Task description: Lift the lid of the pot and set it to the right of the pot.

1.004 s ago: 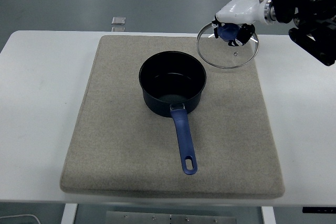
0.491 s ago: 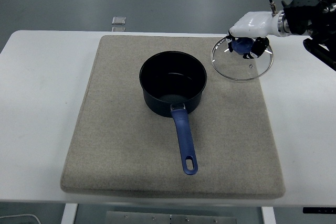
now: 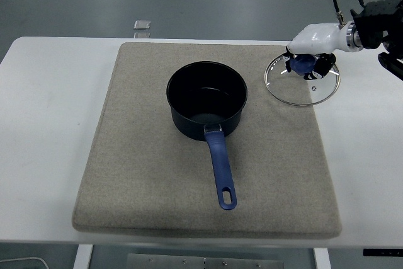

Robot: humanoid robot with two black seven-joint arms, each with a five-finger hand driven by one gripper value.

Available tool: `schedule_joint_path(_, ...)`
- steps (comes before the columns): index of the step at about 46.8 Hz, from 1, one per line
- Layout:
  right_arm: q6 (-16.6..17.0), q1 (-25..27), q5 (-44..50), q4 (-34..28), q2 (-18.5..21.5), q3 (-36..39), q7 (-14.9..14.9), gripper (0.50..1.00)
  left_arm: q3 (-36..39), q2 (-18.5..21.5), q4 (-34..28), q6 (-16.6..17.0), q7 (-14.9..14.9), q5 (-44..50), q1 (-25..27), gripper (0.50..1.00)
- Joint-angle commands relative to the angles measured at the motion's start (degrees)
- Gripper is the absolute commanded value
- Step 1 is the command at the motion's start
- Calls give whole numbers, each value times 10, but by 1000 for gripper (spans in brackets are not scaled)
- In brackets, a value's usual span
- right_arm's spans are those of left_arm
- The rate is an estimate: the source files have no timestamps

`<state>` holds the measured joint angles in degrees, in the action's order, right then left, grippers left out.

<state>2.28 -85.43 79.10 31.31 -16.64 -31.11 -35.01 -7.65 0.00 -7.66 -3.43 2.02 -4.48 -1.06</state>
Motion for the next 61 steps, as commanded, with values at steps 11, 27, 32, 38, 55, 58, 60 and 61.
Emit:
schedule_joint_path(11,2,-3,0,54,-39,0,0,500,0,0,0,0,0,0,0,1000)
schedule_joint_path(27,1,-8,-3,112,-58,3,0,500,0,0,0,0,0,0,0,1000)
schedule_joint_path(32,0,-9,-3,136,-69,6,0,500,0,0,0,0,0,0,0,1000)
schedule_joint_path(38,0,-8,-6,150,-72,13,0,500,0,0,-1,0,0,0,0,1000)
schedule_joint_path(55,-1,-7,-8,180,-93,14,0,500,0,0,-1,0,0,0,0,1000)
schedule_joint_path(58,-2,-7,-9,181,-96,15,0,500,0,0,-1,0,0,0,0,1000)
schedule_joint_path(60,-3,-6,-9,181,-96,14,0,500,0,0,0,0,0,0,0,1000)
schedule_joint_path(61,-3,-6,-9,182,-97,14,0,500,0,0,-1,0,0,0,0,1000)
